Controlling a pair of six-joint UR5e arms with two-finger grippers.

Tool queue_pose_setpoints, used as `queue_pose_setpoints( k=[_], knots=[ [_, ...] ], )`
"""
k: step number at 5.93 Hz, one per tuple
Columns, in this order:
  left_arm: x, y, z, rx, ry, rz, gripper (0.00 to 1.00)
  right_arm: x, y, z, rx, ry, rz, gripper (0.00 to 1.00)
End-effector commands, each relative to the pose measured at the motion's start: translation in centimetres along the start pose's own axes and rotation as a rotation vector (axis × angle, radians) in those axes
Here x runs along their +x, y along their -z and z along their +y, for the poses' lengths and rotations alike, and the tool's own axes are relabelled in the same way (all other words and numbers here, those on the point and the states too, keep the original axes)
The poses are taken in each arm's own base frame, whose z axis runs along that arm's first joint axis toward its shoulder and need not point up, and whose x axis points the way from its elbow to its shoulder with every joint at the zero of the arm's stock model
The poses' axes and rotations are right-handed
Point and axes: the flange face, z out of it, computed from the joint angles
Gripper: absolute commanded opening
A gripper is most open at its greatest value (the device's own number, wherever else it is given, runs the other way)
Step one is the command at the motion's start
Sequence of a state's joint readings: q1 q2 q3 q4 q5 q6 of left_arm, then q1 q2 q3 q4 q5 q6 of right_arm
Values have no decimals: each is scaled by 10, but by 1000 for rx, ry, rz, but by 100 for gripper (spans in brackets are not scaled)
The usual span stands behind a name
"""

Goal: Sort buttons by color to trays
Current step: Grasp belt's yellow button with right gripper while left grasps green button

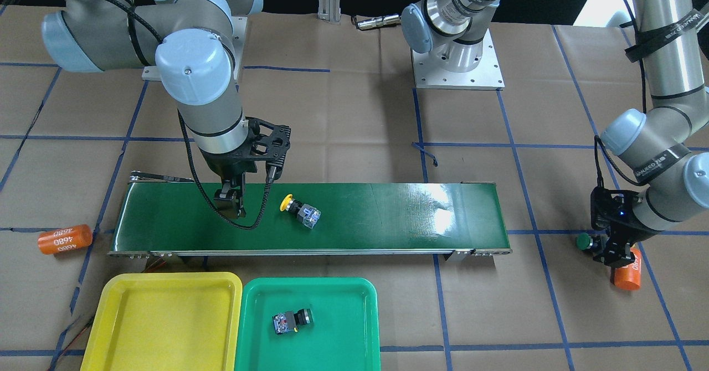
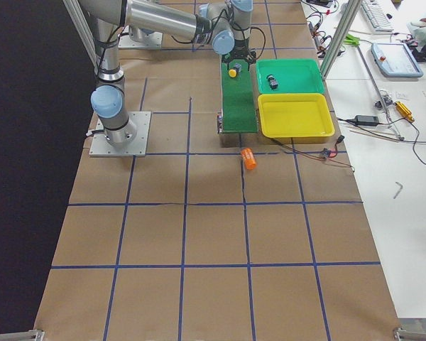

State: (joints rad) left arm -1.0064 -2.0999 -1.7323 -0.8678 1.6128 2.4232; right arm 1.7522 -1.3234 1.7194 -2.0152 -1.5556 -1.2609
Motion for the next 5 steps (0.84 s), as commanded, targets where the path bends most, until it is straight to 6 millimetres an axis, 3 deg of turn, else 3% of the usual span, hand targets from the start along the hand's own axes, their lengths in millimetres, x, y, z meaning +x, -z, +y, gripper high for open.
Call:
queue_pose_setpoints(
  k=[1,3,4,5],
  knots=[
    [0,-2,0,-3,1,-1,26,0,-27,-14,62,-68,13,100],
    [0,13,-6,-20,16,-10,2,-9,-63,-9,66,-27,23,100],
    [-2,20,-14,-19,54,-10,0,-15,-71,2,49,17,8,100],
    [-5,34,-34,-3,93,2,0,-17,-79,11,39,14,-6,100]
  ],
)
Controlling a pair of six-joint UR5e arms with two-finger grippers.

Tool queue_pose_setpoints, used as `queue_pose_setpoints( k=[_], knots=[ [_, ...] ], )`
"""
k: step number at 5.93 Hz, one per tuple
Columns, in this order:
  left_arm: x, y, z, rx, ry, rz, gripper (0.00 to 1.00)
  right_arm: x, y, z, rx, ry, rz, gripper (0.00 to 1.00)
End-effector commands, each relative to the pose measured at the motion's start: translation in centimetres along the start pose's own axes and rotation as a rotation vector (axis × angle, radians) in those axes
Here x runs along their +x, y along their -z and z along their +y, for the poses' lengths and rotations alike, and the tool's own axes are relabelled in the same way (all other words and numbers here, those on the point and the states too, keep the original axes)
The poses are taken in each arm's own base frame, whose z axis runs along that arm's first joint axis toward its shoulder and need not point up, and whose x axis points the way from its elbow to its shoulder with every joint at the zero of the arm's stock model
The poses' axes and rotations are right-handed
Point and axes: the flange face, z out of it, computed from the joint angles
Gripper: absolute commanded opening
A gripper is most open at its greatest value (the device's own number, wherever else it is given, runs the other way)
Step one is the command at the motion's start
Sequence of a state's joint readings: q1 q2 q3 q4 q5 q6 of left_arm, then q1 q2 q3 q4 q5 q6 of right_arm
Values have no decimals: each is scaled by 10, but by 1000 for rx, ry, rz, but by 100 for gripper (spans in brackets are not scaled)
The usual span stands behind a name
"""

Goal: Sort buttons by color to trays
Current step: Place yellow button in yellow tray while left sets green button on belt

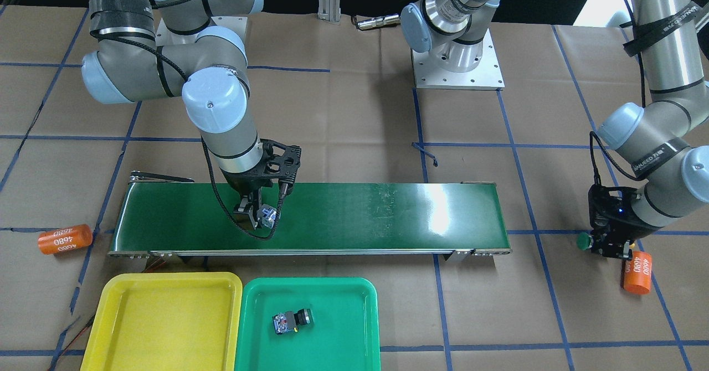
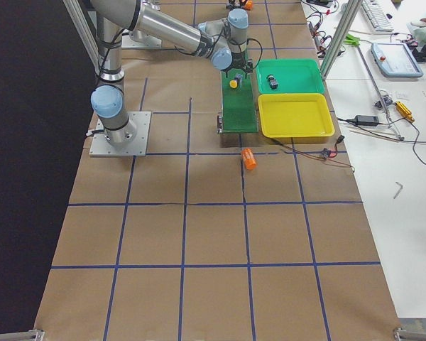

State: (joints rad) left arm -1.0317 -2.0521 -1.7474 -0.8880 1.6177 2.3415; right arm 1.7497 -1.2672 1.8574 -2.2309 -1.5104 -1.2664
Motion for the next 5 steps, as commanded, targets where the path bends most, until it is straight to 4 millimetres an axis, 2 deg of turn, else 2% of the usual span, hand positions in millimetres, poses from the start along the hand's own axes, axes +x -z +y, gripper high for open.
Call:
queue_pose_setpoints(
  k=[1,2,3,4,5],
  knots=[
    [-13,41,-60,26,62,27,0,10,-7,36,-13,5,-12,94],
    [-19,63,-100,37,119,46,0,12,-9,45,-16,-4,-17,70],
    [-27,85,-144,33,189,49,0,15,-4,54,-45,66,-4,38],
    [-37,88,-193,26,242,51,0,17,-4,60,-86,85,3,19],
    [-38,84,-237,25,257,63,0,26,5,79,-101,99,19,9]
  ],
)
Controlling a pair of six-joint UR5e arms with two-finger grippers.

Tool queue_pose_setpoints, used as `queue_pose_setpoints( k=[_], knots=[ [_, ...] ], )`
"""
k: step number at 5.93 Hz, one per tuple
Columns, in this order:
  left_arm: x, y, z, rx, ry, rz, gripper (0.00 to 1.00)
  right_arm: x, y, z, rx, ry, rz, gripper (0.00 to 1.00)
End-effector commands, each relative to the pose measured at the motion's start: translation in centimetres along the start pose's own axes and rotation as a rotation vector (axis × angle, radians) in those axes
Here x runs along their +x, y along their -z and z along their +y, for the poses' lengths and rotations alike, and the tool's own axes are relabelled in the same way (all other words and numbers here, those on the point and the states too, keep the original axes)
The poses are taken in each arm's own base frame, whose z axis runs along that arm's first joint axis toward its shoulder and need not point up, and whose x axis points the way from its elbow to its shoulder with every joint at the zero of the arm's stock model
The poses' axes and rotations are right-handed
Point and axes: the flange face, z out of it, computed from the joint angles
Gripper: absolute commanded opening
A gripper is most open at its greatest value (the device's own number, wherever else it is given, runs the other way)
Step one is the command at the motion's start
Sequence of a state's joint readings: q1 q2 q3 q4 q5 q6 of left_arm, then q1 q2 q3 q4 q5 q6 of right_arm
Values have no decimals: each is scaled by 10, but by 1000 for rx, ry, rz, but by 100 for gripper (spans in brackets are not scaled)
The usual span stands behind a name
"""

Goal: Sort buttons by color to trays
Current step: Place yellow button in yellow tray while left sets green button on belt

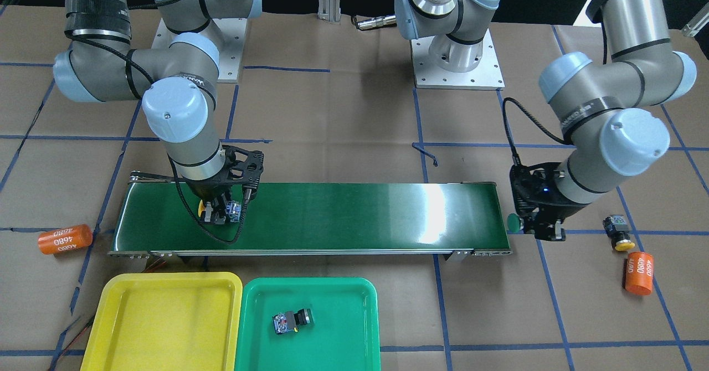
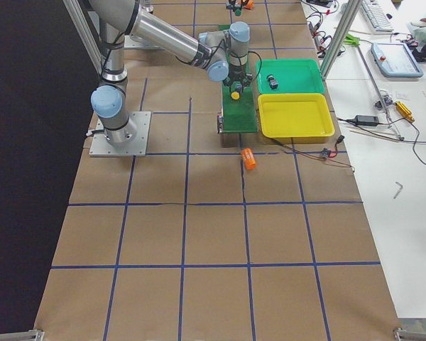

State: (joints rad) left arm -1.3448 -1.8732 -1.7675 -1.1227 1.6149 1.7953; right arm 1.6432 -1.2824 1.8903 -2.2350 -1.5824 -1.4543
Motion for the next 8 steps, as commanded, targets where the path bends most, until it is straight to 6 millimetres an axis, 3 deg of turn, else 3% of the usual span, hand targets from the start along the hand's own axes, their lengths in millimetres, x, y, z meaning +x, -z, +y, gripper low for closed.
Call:
queue_pose_setpoints(
  k=[1,2,3,4,5,6,7,8],
  knots=[
    [18,-18,-68,-4,61,33,1,16,24,39,-25,61,49,9],
    [21,-23,-76,-6,76,29,1,39,43,41,-18,120,106,9],
    [23,-26,-80,-6,75,33,6,81,54,39,-18,145,177,9],
    [21,-27,-80,-6,73,30,84,125,32,37,-26,202,222,9],
    [18,-18,-72,-9,81,12,98,162,27,35,-29,205,259,9],
    [9,-2,-53,-19,101,-19,98,189,5,34,-29,205,255,9],
    [2,8,9,-12,128,-24,98,189,-22,34,-26,202,216,21],
    [4,7,59,-9,136,-20,98,184,-27,34,-27,199,188,76]
  ],
)
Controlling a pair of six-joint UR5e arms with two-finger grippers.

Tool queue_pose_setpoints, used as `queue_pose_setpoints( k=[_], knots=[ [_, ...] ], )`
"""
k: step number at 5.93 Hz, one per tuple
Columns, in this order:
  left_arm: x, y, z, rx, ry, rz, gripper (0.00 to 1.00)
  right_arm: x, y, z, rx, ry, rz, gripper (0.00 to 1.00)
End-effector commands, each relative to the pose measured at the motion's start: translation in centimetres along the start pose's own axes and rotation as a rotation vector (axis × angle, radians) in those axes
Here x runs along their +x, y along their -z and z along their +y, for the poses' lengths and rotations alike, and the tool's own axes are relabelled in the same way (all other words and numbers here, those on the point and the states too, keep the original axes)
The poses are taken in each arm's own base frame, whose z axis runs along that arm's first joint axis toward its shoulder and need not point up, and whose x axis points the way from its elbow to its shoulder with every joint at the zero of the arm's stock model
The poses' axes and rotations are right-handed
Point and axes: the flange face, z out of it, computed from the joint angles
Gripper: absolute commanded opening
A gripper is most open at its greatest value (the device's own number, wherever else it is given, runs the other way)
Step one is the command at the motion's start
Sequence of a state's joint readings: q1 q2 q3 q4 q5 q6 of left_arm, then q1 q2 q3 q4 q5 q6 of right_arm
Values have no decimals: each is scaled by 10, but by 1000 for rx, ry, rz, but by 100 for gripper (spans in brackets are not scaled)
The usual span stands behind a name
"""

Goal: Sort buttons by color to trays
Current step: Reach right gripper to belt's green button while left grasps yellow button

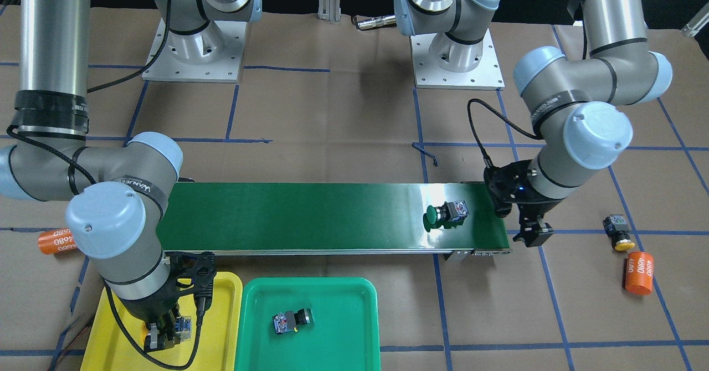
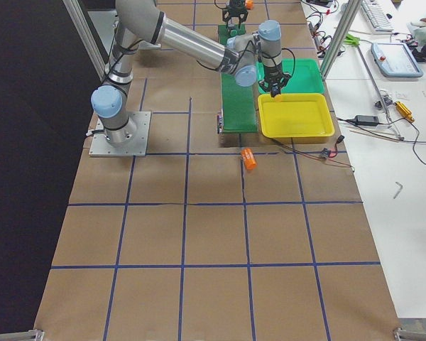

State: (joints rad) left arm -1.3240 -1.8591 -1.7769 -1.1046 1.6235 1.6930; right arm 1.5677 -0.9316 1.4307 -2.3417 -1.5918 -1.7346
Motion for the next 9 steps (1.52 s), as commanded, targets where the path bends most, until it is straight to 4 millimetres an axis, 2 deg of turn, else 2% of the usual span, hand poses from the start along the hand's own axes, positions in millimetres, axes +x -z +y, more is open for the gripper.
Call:
queue_pose_setpoints(
  k=[1,2,3,4,5,6,7,8,9],
  knots=[
    [0,-4,84,10,18,8,98,-12,-8,2,6,-15,-103,100],
    [6,-2,126,7,99,-11,98,-12,27,3,3,-17,-104,100],
    [9,-12,175,9,239,-30,98,-21,69,3,8,-17,-146,100],
    [8,-19,210,-3,371,-81,98,-43,125,-7,17,-54,-223,100],
    [6,-34,223,8,563,-87,98,-76,164,-21,33,-67,-257,100],
    [4,-48,238,10,775,-81,98,-114,171,-39,34,-97,-280,100],
    [-3,-65,252,18,919,-79,97,-135,172,-59,40,-106,-287,100],
    [-9,-87,264,14,1039,-81,97,-135,174,-67,83,-146,-282,100],
    [-8,-98,260,17,1079,-62,97,-132,172,-80,90,-181,-267,100]
  ],
)
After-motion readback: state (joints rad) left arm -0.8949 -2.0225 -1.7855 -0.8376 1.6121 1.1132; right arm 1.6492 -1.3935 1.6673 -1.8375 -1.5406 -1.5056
